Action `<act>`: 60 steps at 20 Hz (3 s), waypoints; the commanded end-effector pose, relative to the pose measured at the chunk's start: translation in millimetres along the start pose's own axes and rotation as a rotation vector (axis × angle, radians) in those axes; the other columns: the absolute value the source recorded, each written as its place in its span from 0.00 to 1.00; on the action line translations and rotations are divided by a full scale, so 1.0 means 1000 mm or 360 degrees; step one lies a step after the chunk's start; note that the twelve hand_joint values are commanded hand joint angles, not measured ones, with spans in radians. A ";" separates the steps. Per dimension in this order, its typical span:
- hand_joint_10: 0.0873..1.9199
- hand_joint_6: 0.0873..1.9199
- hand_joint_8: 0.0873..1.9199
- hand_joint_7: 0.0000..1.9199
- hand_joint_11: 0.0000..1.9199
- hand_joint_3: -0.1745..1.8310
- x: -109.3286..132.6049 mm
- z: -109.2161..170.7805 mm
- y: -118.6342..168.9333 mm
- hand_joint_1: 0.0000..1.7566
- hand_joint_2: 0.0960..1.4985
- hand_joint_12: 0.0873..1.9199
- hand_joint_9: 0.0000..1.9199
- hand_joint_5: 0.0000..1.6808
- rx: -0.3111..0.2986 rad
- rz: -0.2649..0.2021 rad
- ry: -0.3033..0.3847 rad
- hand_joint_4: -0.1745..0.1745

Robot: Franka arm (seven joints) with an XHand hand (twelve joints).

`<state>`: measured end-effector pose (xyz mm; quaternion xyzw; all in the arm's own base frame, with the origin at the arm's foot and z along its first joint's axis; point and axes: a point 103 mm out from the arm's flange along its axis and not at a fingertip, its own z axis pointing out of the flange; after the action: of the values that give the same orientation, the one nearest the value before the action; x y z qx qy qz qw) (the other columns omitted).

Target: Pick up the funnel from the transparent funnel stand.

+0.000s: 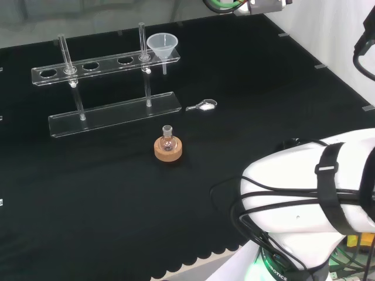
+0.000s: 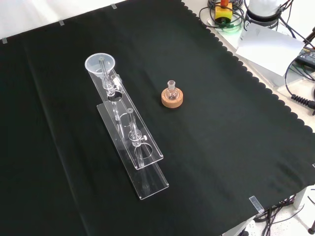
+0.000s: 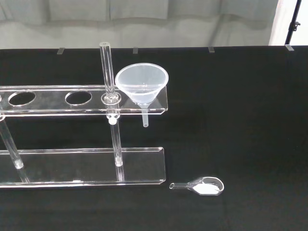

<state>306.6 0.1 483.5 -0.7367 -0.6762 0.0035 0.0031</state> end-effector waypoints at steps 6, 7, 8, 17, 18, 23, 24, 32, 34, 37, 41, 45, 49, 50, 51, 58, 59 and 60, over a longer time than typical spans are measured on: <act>0.30 0.00 0.25 0.01 0.04 0.27 0.003 -0.001 0.003 0.00 0.82 0.70 0.12 0.17 0.0018 0.0026 0.0008 0.49; 0.30 0.00 0.24 0.01 0.04 0.27 0.003 0.000 0.005 0.00 0.82 0.70 0.12 0.17 0.0027 0.0029 0.0009 0.49; 0.30 0.00 0.24 0.01 0.04 0.27 0.002 0.001 0.008 0.00 0.82 0.70 0.12 0.17 0.0036 0.0032 0.0011 0.49; 0.30 0.00 0.24 0.01 0.03 0.26 -0.005 0.021 0.040 0.00 0.82 0.70 0.12 0.18 0.0069 0.0093 0.0047 0.49; 0.30 0.00 0.24 0.01 0.03 0.26 -0.006 0.024 0.045 0.00 0.82 0.70 0.12 0.18 0.0075 0.0099 0.0052 0.49; 0.30 0.00 0.24 0.01 0.03 0.26 -0.006 0.044 0.073 0.00 0.82 0.70 0.12 0.18 0.0111 0.0099 0.0045 0.49; 0.30 0.00 0.24 0.01 0.03 0.26 -0.005 0.049 0.080 0.00 0.82 0.70 0.12 0.18 0.0121 0.0093 0.0038 0.49; 0.30 0.00 0.25 0.03 0.03 0.24 0.004 0.085 0.155 0.04 0.81 0.71 0.13 0.18 0.0171 0.0015 0.0040 0.49; 0.31 0.00 0.25 0.04 0.04 0.23 0.006 0.091 0.172 0.07 0.79 0.71 0.14 0.18 0.0193 -0.0006 0.0035 0.48; 0.31 0.00 0.26 0.05 0.04 0.22 0.009 0.104 0.193 0.10 0.77 0.72 0.15 0.18 0.0245 -0.0021 0.0028 0.47; 0.32 0.00 0.27 0.05 0.04 0.21 0.016 0.123 0.214 0.12 0.76 0.72 0.15 0.18 0.0290 -0.0051 0.0003 0.45; 0.32 0.00 0.27 0.05 0.04 0.20 0.022 0.142 0.231 0.14 0.74 0.72 0.15 0.18 0.0351 -0.0084 -0.0019 0.44; 0.32 0.00 0.28 0.05 0.04 0.20 0.024 0.154 0.245 0.16 0.73 0.72 0.15 0.18 0.0408 -0.0121 -0.0030 0.43; 0.32 0.00 0.28 0.05 0.03 0.20 0.023 0.157 0.248 0.16 0.72 0.72 0.15 0.18 0.0417 -0.0128 -0.0024 0.43; 0.32 0.00 0.28 0.05 0.03 0.20 0.023 0.160 0.250 0.17 0.71 0.72 0.15 0.18 0.0419 -0.0135 -0.0026 0.43; 0.33 0.00 0.29 0.03 0.03 0.18 0.027 0.190 0.255 0.24 0.65 0.73 0.15 0.17 0.0595 -0.0146 -0.0063 0.41; 0.33 0.00 0.30 0.02 0.03 0.18 0.027 0.193 0.255 0.24 0.64 0.73 0.14 0.17 0.0623 -0.0144 -0.0062 0.40; 0.33 0.00 0.29 0.01 0.03 0.18 0.028 0.196 0.256 0.24 0.64 0.74 0.14 0.15 0.0638 -0.0141 -0.0066 0.38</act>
<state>560.2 1.5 300.0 -0.6992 -0.6956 0.1215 0.1117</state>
